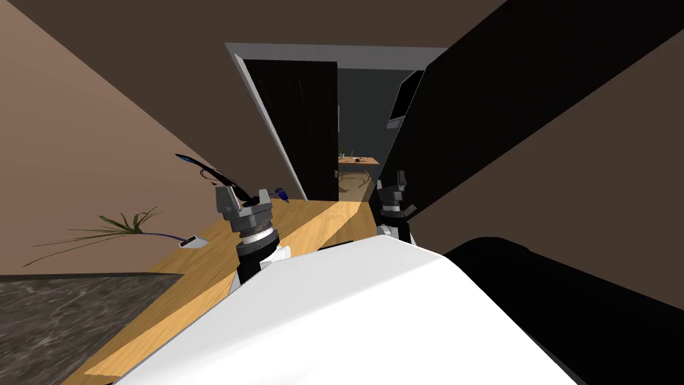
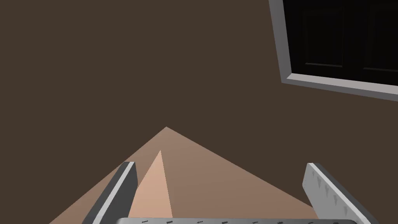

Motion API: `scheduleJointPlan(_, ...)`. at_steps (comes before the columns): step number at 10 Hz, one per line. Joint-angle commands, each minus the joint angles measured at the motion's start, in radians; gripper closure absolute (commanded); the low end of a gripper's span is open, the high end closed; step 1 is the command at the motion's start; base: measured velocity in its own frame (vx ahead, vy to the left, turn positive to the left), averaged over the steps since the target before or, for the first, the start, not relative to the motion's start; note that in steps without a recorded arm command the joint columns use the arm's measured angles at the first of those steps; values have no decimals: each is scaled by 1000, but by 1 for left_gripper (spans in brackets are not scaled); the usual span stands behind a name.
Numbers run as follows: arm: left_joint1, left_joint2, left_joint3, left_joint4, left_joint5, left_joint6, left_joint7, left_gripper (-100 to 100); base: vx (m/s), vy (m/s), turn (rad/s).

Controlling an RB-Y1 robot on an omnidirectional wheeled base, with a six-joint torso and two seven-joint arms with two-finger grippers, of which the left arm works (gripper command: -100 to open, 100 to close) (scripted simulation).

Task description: Pull the door open

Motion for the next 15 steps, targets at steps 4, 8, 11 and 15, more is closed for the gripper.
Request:
scheduleJointPlan(4,-34,30,3,91,-1,-12,13,-100,109,-34,-23)
scheduleJointPlan(8,-58,47,5,155,-2,-20,23,-100,98,-41,-17)
scheduleJointPlan(11,-87,65,8,231,-4,-30,34,-100,114,-46,-26)
scheduleJointPlan(15,-120,83,11,317,-5,-41,46,-100,101,-43,-24)
